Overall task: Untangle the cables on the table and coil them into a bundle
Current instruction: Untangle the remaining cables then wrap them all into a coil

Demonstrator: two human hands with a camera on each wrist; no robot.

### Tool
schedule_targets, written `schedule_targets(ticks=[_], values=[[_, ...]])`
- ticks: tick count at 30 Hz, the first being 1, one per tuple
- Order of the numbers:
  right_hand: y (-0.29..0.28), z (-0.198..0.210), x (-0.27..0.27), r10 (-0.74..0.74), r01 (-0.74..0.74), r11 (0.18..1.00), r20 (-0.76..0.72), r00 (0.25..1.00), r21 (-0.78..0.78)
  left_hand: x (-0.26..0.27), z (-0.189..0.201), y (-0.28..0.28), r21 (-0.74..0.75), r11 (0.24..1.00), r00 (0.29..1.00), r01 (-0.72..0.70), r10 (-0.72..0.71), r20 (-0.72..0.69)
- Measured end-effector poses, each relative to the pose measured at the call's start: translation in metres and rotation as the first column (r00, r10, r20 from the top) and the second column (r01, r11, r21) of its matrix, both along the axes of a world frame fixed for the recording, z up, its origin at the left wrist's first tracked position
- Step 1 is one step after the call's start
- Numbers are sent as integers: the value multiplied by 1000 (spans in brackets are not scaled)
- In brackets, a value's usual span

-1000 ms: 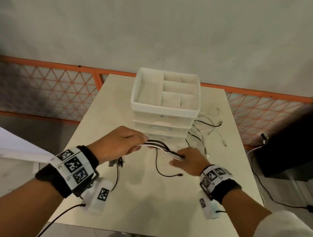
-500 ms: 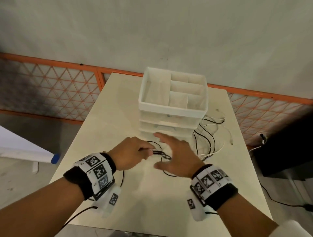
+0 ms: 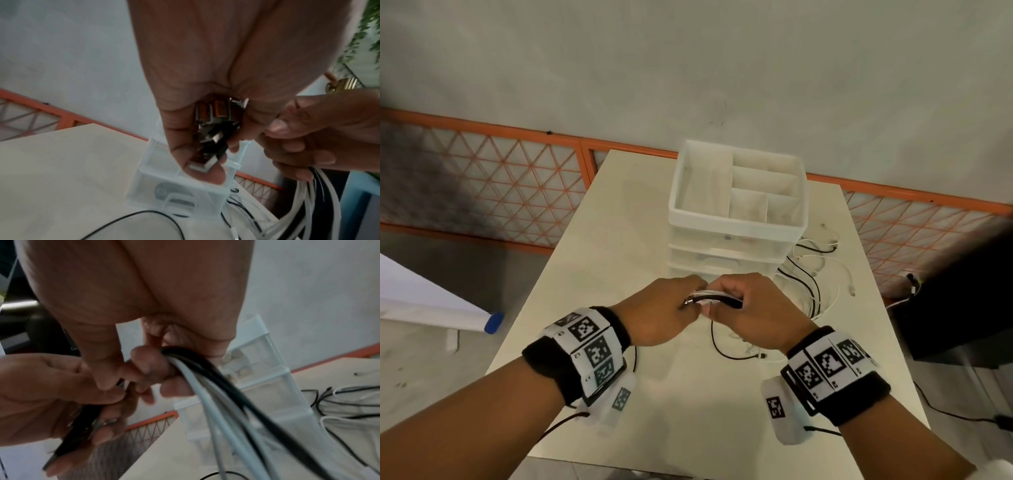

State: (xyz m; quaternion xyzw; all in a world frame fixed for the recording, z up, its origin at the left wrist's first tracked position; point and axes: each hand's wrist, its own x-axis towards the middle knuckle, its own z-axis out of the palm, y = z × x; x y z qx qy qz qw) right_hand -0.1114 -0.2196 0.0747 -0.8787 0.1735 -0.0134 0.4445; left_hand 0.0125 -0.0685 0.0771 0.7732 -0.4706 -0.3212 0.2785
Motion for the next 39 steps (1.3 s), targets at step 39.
schedule_targets(ticks=[39], values=[[21,-47,27,-205,251,938,-205,957,238,62,-141,106,565,564,797,-603,463,389]])
